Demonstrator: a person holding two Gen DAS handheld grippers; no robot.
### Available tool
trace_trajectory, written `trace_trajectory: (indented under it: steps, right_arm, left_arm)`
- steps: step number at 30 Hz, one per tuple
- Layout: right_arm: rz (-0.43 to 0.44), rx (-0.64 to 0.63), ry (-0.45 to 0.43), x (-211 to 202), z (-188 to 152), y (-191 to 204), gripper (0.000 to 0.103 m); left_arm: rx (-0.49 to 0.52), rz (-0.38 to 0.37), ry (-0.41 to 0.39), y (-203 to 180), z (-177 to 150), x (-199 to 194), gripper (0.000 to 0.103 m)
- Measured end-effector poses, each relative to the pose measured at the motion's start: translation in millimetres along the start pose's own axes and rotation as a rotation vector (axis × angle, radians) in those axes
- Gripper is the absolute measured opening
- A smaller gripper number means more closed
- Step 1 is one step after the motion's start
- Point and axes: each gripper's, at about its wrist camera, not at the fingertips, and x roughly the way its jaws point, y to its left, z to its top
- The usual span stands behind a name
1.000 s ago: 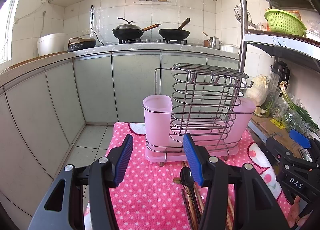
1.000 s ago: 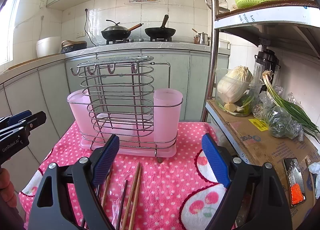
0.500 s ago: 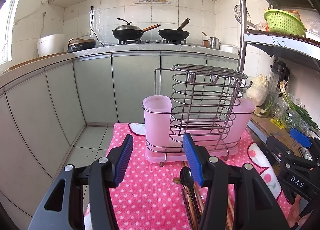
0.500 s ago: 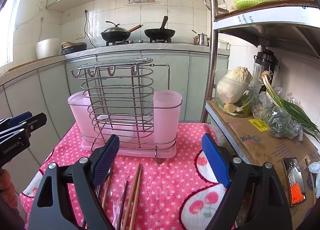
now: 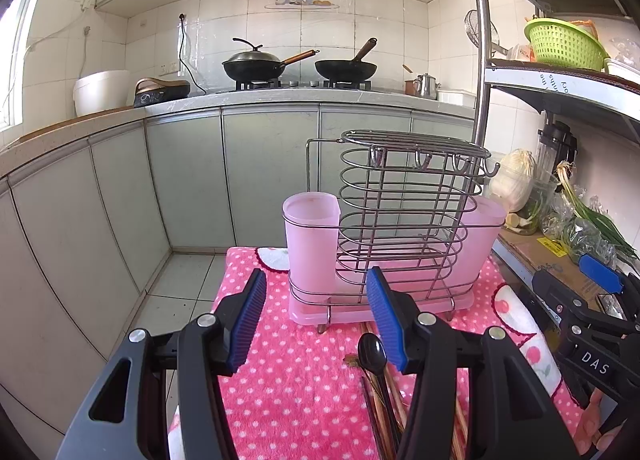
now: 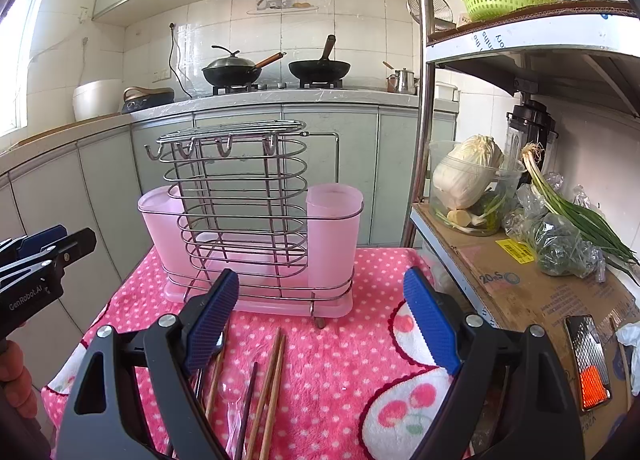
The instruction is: Organize utensils
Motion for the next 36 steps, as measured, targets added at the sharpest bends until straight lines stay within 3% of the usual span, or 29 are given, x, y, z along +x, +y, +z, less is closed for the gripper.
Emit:
trace_trajectory:
  steps: [8,14,26,29,34,36]
  right_arm:
    - [-0.004,0.006,0.004,1,-1,-1,0.085]
    - [0.003,0.02,0.051,4,-3,-9,0.085]
    - [0.074,0.116,0.289,34,-26,-30,0.085]
    - [0.106,0.133,0.334,42,-32,-32,0.078]
    - [0.184,0.199,0.42,50,-42,-36,0.054]
    - [0.206,0.222,0.435,53,-45,-39,0.053]
  left_arm:
    - [-0.004,0.0,0.015,2,0,3,0.052]
    - [-0.021,-0.023,0.073,11,-5,12,0.052]
    - [-0.059,-0.119,0.337,20,-33,53,0.052]
    - [-0.042,-0.146,0.394,15,-40,63,0.05]
    - [-0.088,-0.232,0.548,9,-53,88,0.018]
    - [-0.12,-0.288,0.605,4,-56,98,0.015]
